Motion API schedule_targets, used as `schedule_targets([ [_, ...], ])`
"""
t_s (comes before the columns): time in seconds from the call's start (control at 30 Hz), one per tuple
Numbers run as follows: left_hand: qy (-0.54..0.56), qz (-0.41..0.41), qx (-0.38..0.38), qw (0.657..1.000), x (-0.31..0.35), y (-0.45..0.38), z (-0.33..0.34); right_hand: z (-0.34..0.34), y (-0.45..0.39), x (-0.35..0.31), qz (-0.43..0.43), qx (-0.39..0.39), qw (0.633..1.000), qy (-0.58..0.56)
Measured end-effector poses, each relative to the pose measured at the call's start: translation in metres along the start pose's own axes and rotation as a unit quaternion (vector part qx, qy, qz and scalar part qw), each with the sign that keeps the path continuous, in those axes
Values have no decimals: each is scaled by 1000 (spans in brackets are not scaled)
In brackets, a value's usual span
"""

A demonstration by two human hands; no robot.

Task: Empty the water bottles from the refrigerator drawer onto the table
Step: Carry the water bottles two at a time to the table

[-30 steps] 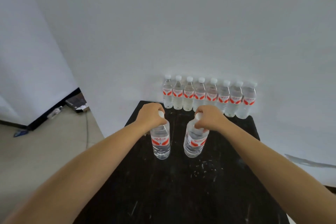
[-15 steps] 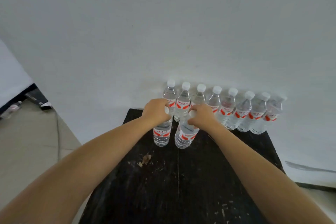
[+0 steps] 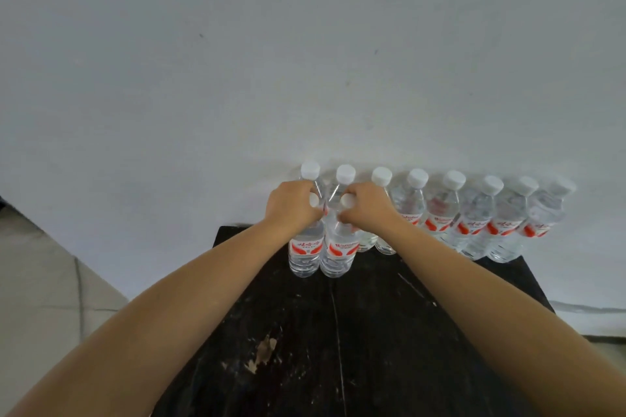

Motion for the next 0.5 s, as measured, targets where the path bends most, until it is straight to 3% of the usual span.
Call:
schedule_targets([
  [0.23,7,3,2,1000,-4,-10,4,5,-7,5,3,23,999,-41],
  [0.5,-5,31,-61,998,4,-4,-5,7,6,4,1,23,998,-55],
])
Point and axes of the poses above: each hand's wrist, its own y-axis away from the middle knuckle, its own z-axis out of the palm, x = y × z, the point moved 1 cm from there along -y, towards the middle knuckle
